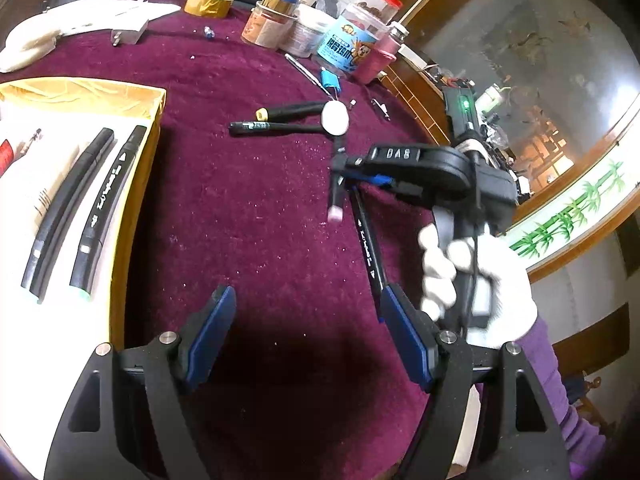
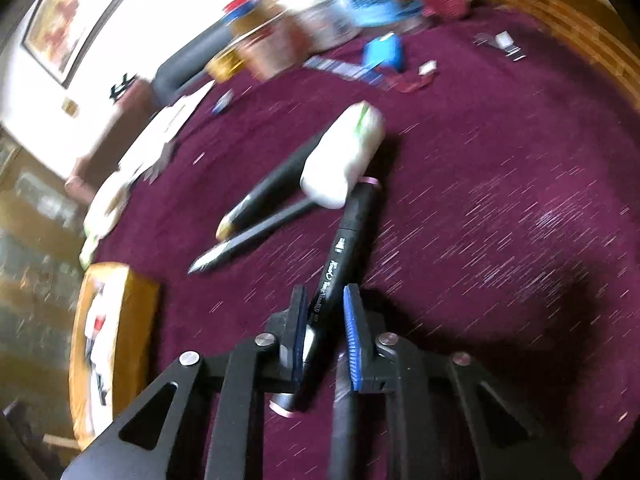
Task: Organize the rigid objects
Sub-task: 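Grasp the blue-capped black marker with the right tool while the left tool reaches the pink-capped marker, then grasp the pink-capped black marker with the left tool while the right tool holds its marker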
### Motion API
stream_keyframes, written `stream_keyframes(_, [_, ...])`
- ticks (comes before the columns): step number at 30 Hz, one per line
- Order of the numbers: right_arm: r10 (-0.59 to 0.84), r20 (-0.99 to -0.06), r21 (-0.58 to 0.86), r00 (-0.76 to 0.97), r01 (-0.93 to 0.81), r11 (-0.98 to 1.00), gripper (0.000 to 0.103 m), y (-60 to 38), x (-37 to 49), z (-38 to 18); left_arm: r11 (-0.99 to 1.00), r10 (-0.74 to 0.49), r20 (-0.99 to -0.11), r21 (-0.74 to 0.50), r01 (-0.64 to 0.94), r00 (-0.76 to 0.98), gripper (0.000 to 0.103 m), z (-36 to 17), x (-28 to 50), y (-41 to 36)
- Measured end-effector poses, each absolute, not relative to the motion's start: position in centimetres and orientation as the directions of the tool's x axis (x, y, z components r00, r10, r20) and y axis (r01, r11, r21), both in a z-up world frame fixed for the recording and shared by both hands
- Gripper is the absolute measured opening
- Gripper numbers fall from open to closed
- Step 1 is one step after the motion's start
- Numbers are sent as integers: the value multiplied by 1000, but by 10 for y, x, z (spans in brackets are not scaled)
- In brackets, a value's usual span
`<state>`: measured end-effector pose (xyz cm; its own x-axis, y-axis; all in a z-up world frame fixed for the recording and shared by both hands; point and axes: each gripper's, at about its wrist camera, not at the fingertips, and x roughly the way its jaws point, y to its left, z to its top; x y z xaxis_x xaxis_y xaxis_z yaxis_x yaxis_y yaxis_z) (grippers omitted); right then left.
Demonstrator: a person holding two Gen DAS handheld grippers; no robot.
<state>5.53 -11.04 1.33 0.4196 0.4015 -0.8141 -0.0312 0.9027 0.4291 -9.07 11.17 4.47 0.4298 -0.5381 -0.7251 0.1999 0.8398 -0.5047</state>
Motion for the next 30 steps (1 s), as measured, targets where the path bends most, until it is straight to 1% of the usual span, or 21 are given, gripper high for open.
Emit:
stream_keyframes(1, [438,-810,451,389,-63,890,11,-101,50,13,842,-535,-725,-501,201,433,75,45,-90,111])
stream_keyframes(3, [499,-804,486,323,-125,865,11,-85,41,11,843,-533,-726,-500,198,434,75,44,-89,111])
stream_keyframes(5, [551,-805,516,221,-198,833,11,-67,27,10,844,-532,-729,-500,195,430,75,43,-88,111])
stream_keyframes(6, [576,-792,539,204,-211,816,12,-66,19,11,845,-530,-731,-497,196,429,75,43,-88,111])
stream_keyframes(8, [622,-749,581,230,-222,783,12,-76,6,21,850,-523,-737,-489,197,429,75,44,-89,110])
stream_keyframes(9, [614,-738,570,282,-227,790,14,-88,0,29,852,-519,-739,-484,197,430,75,44,-89,110])
stream_keyframes(10, [595,-738,551,320,-224,804,18,-96,-4,34,855,-515,-740,-480,197,432,75,44,-89,109])
stream_keyframes(11, [550,-742,510,384,-210,834,22,-110,-9,41,859,-509,-744,-473,196,434,75,44,-88,108])
stream_keyframes(12, [512,-743,481,431,-187,856,28,-125,-13,44,862,-503,-747,-468,195,434,75,43,-86,107])
stream_keyframes(13, [492,-743,471,454,-166,866,29,-137,-15,44,866,-498,-753,-461,194,431,74,41,-83,103])
stream_keyframes(17, [453,-756,464,473,-102,880,29,-171,-22,34,889,-457,-785,-406,210,417,74,31,-69,84])
stream_keyframes(20, [449,-760,465,470,-90,881,29,-178,-26,25,922,-382,-833,-315,225,401,75,16,-48,62])
stream_keyframes(21, [450,-760,465,469,-92,881,29,-176,-26,24,930,-361,-839,-288,230,408,75,12,-44,58])
stream_keyframes(22, [450,-760,462,470,-97,882,29,-175,-29,23,940,-325,-834,-235,246,446,75,14,-41,51])
stream_keyframes(23, [446,-761,453,471,-107,885,29,-171,-30,23,949,-293,-843,-196,248,451,72,12,-37,47])
stream_keyframes(24, [442,-762,442,473,-119,889,29,-168,-33,23,952,-278,-842,-176,252,462,54,10,-35,45])
stream_keyframes(25, [437,-764,431,475,-129,893,29,-165,-35,24,950,-284,-836,-180,255,469,30,10,-35,46])
stream_keyframes(26, [428,-769,412,475,-143,900,29,-160,-36,23,949,-288,-830,-183,256,477,21,10,-36,49])
stream_keyframes(28, [418,-775,387,473,-167,907,29,-148,-35,20,947,-292,-826,-177,269,483,18,11,-39,56])
stream_keyframes(30, [412,-781,370,470,-185,911,29,-141,-36,16,940,-319,-827,-214,266,462,17,10,-42,68])
